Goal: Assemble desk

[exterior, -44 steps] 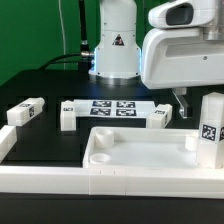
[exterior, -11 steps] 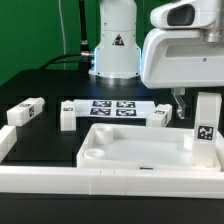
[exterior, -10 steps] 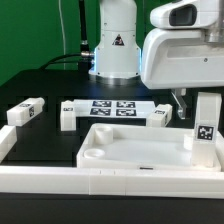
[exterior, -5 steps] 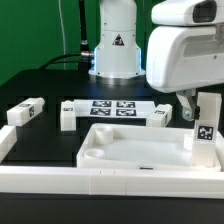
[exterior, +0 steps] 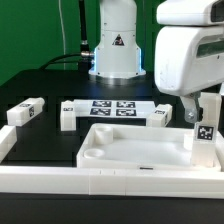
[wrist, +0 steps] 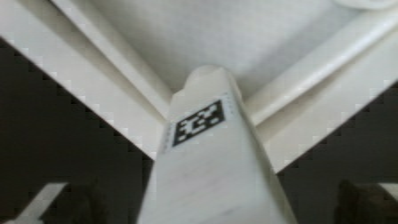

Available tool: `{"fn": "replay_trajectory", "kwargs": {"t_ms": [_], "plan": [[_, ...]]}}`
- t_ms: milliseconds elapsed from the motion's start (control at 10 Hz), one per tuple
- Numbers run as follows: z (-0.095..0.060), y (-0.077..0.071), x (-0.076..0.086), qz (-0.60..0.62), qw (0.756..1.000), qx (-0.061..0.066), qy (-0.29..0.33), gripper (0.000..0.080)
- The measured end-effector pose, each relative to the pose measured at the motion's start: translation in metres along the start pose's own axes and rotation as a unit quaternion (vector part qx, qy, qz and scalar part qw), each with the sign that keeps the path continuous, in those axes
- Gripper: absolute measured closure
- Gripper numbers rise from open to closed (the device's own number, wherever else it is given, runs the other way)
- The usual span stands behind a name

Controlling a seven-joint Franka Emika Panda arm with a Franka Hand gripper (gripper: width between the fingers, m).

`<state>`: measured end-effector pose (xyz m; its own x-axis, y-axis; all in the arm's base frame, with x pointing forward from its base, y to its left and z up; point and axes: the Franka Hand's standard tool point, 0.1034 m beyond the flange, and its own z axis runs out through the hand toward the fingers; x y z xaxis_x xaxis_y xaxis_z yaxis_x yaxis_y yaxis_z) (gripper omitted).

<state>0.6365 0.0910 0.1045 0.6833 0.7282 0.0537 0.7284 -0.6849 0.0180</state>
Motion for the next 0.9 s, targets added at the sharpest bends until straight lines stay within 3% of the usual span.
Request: {"fn": "replay_trajectory", "kwargs": {"t_ms": [400,600,900], "plan": [[0.0021,0.0005,-0.0016,-0.033,0.999,0.001,-0.002,0.0165],[0.0023,0.0026,-0.0035,-0.033,0.999,-0.001,-0.003,0.046],[0.0021,0.0067,-0.0067,-0.021,1.0,-0.004,-0.006,0.0482]]}}
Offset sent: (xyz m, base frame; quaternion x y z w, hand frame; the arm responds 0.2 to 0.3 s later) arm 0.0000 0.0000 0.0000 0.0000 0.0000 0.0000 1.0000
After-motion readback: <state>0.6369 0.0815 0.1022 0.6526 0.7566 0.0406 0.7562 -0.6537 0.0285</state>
